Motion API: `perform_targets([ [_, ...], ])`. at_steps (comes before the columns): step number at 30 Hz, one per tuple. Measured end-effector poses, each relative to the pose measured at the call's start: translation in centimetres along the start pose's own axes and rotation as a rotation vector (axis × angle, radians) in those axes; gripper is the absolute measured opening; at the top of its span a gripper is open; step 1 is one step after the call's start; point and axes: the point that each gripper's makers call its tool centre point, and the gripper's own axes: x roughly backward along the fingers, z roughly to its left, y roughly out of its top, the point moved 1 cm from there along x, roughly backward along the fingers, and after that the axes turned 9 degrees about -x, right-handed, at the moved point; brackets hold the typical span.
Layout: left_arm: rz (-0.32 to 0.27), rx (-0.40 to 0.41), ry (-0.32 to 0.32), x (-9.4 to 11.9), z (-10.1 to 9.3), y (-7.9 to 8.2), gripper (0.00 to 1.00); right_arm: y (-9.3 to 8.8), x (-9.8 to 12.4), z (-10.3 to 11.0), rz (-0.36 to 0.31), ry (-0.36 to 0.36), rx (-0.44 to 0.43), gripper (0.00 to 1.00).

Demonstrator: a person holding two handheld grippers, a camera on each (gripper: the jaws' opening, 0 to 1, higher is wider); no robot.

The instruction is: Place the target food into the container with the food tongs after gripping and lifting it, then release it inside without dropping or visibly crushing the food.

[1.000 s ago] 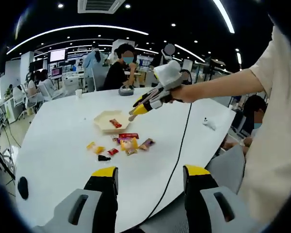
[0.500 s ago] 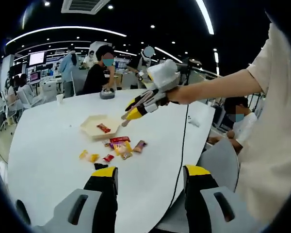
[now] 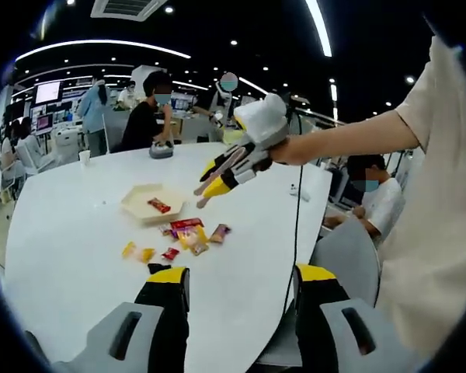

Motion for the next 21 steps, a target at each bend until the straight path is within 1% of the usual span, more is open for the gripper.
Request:
perform_targets([
  [2,0.003,-0.003,0.003,-0.2,0.0,0.0,0.52,-0.2,0.0,-0.1,0.004,0.006,0.002,0.24],
  [9,0.001,0.024,0.043,-1.1,0.3,0.2,0.52,-0.9,-0.1,-0.5,0.028,0.054,0.060,0.24],
  [12,0.005,0.041,0.051,-1.8,0.1,0.3,0.52,-1.8,-0.4,-0.5,0.047,0.091,0.103,0.24],
  [16,0.012,0.054,0.052,-2.4,0.0,0.1,0.52,-3.7,-0.8,-1.0,0.097,0.106,0.140,0.24],
  [18,0.017,0.059,0.053,-2.6,0.1,-0.1,0.51,-4.1,-0.9,-1.0,0.105,0.115,0.144,0.24],
  [19,0.019,0.067,0.054,-2.8,0.2,-0.2,0.51,-4.8,-1.0,-1.0,0.122,0.129,0.156,0.24],
  [21,0.021,0.070,0.055,-3.0,0.4,-0.2,0.51,-5.4,-1.1,-1.1,0.144,0.139,0.180,0.24],
])
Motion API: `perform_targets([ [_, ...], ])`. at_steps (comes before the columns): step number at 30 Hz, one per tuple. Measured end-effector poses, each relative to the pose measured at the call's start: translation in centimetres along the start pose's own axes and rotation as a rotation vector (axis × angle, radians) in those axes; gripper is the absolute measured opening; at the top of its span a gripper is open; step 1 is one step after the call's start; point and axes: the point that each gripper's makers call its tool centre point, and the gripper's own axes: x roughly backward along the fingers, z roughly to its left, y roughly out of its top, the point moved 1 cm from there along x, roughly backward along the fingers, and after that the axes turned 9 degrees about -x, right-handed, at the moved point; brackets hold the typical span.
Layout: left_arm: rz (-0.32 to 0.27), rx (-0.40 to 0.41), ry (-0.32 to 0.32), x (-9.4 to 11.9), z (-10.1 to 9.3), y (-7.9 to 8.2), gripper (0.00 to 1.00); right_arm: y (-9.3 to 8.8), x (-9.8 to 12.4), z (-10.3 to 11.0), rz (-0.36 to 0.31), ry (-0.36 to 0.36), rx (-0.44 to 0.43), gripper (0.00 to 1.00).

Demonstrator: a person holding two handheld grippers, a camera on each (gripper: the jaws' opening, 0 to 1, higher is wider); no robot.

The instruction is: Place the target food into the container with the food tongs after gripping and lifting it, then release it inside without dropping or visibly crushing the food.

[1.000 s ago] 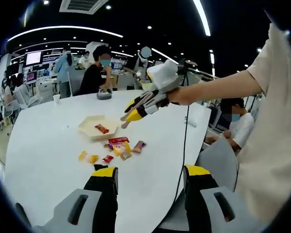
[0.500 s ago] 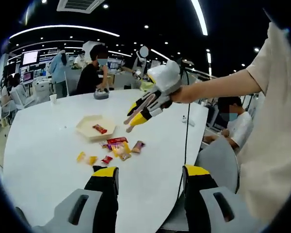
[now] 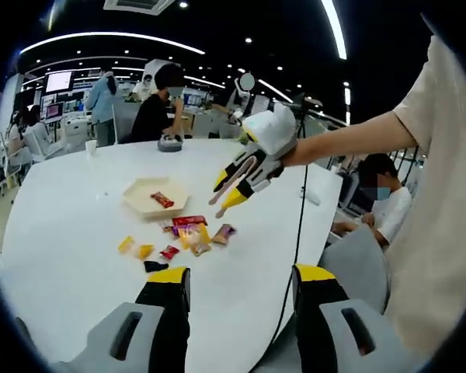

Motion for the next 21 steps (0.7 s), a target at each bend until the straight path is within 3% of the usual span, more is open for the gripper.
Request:
perform_targets([
  [21,0.031,0.018,-0.024,-1.2,0.6,-0.9,0.51,-4.4,-1.9,-0.4,0.126,0.071,0.085,0.24],
])
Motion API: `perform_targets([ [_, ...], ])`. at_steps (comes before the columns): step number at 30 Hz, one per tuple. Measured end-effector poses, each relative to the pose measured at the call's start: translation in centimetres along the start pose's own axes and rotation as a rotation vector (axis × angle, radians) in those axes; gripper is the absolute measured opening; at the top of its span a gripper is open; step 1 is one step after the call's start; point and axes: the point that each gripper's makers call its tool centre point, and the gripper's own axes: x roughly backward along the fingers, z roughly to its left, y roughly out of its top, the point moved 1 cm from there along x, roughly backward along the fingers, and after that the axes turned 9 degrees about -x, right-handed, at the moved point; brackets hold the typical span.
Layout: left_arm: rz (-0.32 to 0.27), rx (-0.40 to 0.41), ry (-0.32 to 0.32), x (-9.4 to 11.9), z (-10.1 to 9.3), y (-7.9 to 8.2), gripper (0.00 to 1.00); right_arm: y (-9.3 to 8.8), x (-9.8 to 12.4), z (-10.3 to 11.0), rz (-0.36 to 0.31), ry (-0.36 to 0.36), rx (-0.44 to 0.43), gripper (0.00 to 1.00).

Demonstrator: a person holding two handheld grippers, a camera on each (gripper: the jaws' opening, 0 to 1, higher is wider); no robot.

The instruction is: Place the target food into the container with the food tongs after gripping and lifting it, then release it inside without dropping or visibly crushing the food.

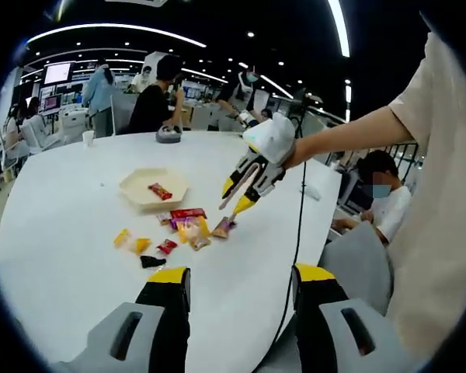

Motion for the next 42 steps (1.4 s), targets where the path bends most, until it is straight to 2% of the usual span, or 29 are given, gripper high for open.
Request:
perform_targets([
  [7,0.004,0.009,0.002,-0.1,0.1,-0.2,0.51,-1.0,-1.1,0.3,0.030,0.049,0.028,0.24],
  [15,0.012,0.028,0.005,-0.4,0.3,-0.7,0.51,-1.9,-2.2,0.3,0.078,0.062,0.139,0.24],
  [27,0.020,0.050,0.008,-0.7,0.5,-1.2,0.51,-2.7,-3.2,0.0,0.119,0.091,0.228,0.24],
  [42,0.020,0.065,0.014,-0.9,0.7,-1.4,0.50,-3.0,-3.8,0.1,0.147,0.111,0.251,0.24],
])
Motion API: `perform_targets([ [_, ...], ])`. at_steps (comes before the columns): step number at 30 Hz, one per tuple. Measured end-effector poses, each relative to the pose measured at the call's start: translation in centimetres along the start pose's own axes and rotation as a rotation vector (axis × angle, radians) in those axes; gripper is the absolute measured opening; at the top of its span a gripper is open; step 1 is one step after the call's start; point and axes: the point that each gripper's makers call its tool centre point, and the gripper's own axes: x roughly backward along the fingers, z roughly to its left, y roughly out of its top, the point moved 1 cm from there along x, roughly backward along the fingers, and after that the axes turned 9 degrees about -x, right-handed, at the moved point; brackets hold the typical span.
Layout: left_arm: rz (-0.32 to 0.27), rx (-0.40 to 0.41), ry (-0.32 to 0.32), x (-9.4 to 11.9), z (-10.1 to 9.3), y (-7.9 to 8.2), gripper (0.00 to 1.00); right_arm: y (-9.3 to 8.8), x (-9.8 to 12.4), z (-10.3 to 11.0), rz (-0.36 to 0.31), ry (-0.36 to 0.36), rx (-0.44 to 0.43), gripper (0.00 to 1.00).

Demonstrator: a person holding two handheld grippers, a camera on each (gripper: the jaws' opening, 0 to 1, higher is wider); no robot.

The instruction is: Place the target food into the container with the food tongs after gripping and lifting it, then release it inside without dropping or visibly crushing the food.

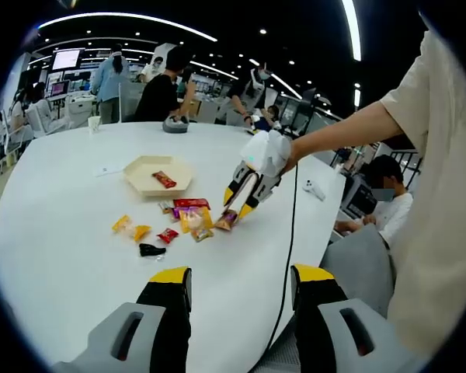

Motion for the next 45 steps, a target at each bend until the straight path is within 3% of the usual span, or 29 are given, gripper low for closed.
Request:
perform_targets([
  [15,-0.005,0.012,0.006,0.2,0.1,-0.3,0.50,0.0,-0.3,-0.3,0.021,0.049,-0.024,0.24],
  [29,-0.004,0.022,0.016,0.6,0.3,-0.7,0.49,1.2,-0.9,-0.1,0.011,0.075,-0.048,0.24],
  [45,-0.003,0.030,0.022,1.0,0.4,-1.0,0.48,0.4,-0.4,-0.6,-0.054,0.036,-0.260,0.21],
])
